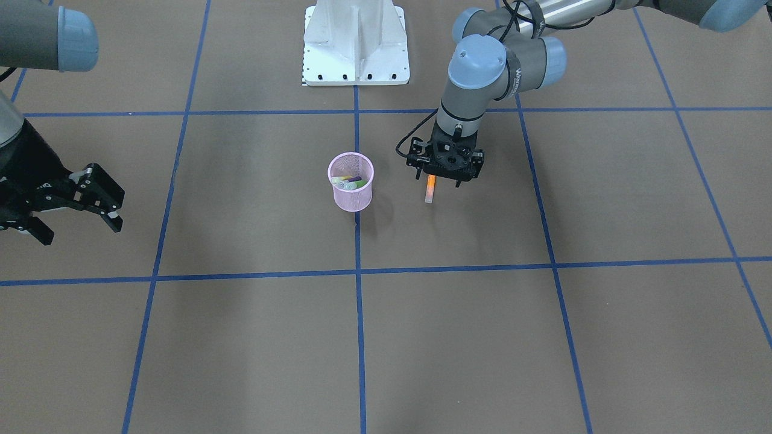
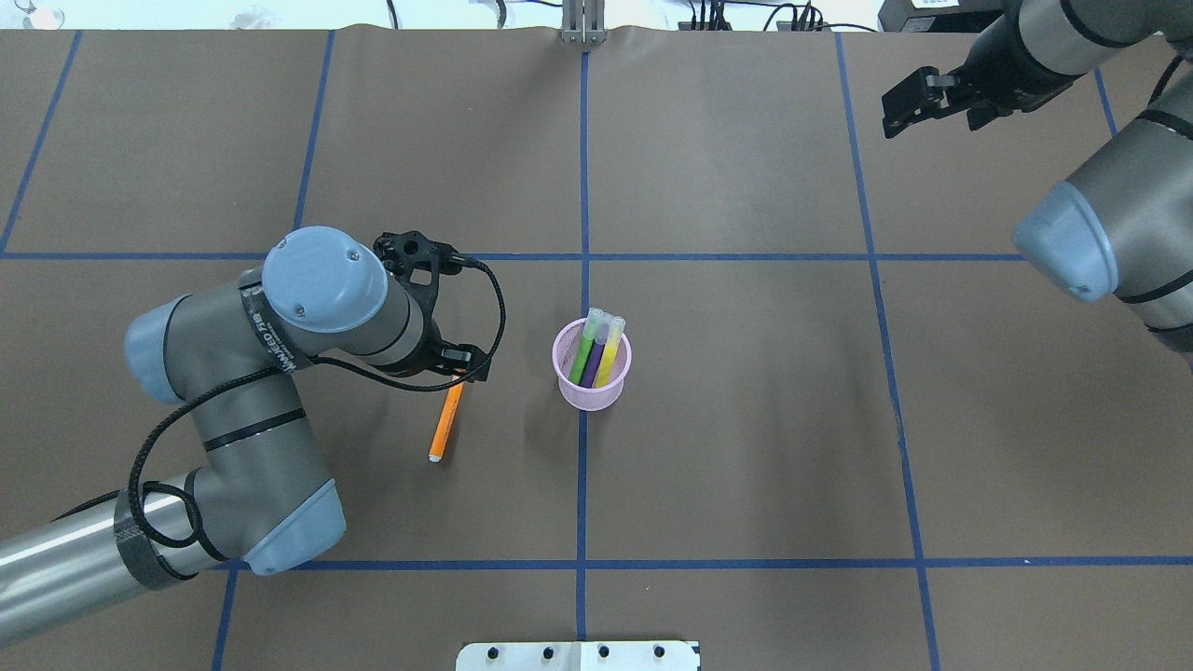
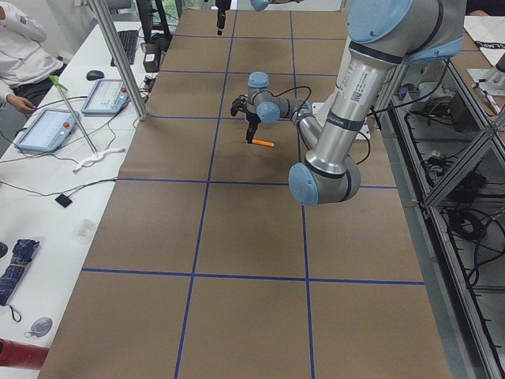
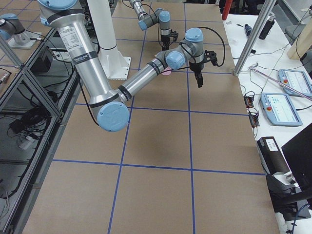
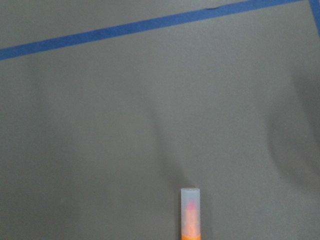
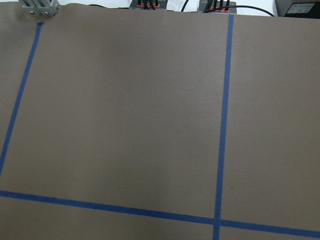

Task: Collect pens into pen holder
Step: 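Grasp and lift the orange marker with the left gripper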

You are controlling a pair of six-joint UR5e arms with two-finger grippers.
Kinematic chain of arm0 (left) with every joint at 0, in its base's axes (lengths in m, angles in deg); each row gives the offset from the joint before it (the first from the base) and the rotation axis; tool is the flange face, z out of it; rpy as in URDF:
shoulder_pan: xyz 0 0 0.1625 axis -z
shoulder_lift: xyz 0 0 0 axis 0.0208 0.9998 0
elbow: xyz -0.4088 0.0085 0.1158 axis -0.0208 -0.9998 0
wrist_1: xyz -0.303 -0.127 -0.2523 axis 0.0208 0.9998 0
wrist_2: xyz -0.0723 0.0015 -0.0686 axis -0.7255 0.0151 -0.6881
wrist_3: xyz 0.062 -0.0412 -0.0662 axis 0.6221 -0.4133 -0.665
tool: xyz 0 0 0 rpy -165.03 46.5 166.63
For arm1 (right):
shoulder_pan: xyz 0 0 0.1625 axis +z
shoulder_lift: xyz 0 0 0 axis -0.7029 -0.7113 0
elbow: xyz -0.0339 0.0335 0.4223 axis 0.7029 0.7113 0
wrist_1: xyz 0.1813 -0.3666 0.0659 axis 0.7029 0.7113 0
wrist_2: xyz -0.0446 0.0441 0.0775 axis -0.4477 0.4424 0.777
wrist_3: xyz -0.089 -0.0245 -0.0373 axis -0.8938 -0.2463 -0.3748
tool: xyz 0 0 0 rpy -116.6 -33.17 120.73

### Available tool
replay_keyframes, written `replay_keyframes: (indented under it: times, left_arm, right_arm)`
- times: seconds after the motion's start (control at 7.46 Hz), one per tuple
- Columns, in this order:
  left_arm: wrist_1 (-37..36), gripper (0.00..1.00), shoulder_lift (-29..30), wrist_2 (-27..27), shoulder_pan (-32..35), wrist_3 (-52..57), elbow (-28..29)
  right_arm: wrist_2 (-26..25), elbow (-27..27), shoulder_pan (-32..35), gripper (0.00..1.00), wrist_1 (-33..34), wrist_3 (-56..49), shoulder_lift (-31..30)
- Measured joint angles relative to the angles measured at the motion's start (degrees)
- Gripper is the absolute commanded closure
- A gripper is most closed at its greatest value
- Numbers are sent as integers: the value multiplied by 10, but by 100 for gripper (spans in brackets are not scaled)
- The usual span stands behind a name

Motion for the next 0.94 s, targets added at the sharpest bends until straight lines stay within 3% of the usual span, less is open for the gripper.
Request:
replay_keyframes:
  times: [0.54,0.94]
  left_arm:
    - [8,40,5,0,-14,5,18]
    - [10,53,5,0,-14,7,25]
  right_arm:
    - [9,0,11,0,-5,-23,-15]
    - [9,0,11,0,-5,-23,-16]
